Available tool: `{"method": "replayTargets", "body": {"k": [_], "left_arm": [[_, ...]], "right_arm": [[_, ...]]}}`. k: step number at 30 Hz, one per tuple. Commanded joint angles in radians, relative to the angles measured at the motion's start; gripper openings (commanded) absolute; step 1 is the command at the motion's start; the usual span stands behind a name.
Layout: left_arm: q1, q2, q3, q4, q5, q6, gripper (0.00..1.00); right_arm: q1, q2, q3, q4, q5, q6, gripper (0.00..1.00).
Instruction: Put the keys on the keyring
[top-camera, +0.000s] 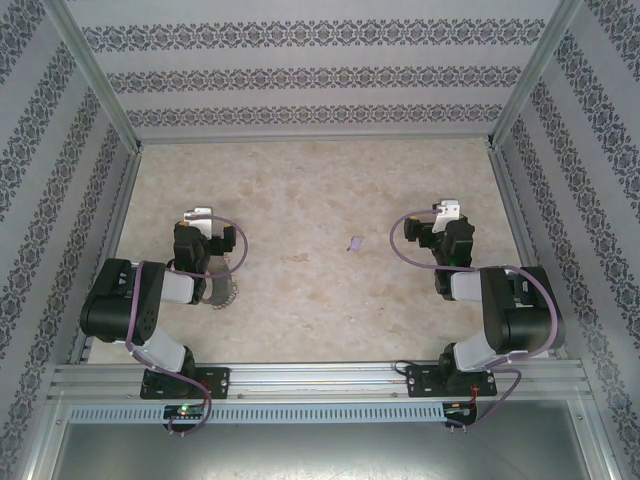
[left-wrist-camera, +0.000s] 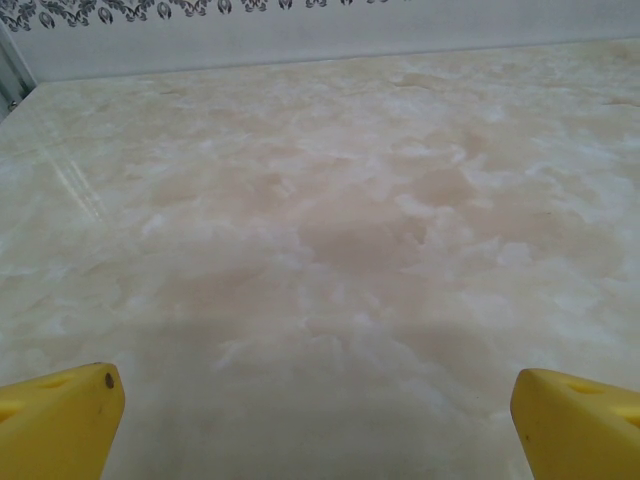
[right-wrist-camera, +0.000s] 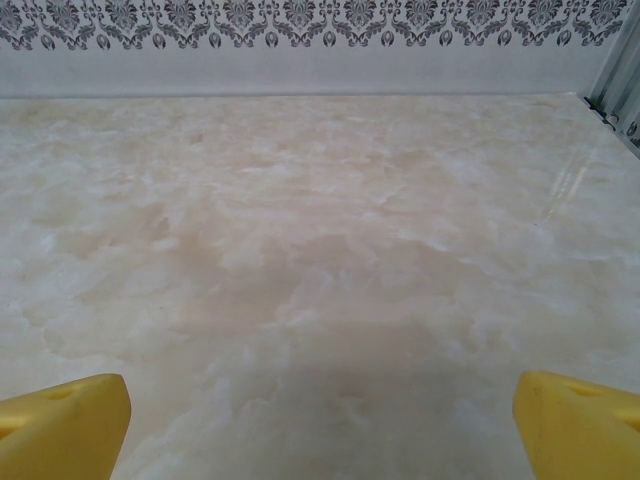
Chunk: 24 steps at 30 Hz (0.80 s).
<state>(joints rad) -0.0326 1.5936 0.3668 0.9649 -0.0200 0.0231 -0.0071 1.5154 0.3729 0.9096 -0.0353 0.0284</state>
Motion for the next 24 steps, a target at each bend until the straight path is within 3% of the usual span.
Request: {"method": "replayTargets", "body": {"k": [1,6,12,15,20,24], "left_arm": [[0.006,-0.009,-0.003,0.015,0.022,0.015,1.0],[0.01,-0.008,0.008,-0.004,0.026,0.01,1.0],[0.01,-0.1,-0.013,-0.043,0.066,0.028,1.0],[0.008,-0.209,0.034,-0.244,0.037,0.001,1.0],[-0.004,-0.371,0.136,-0.604,0.064,-0.116,1.0],[-0.004,-0.458,0.266,-0.948,0.04,-0.36,1.0]], "right_arm": [[-0.005,0.012,0.008,0.021,-0.012,0.015,0.98],[-0.005,0.01,0.006,0.022,-0.007,0.014,0.98],[0.007,-0.034,-0.019,0.03,0.123,0.042,0.98],[0.029,-0.09,0.001,-0.051,0.15,0.019,0.98],[0.129,-0.259,0.081,-0.373,0.273,-0.008,0.98],[0.187,-0.372,0.157,-0.636,0.204,0.078,0.98]]}}
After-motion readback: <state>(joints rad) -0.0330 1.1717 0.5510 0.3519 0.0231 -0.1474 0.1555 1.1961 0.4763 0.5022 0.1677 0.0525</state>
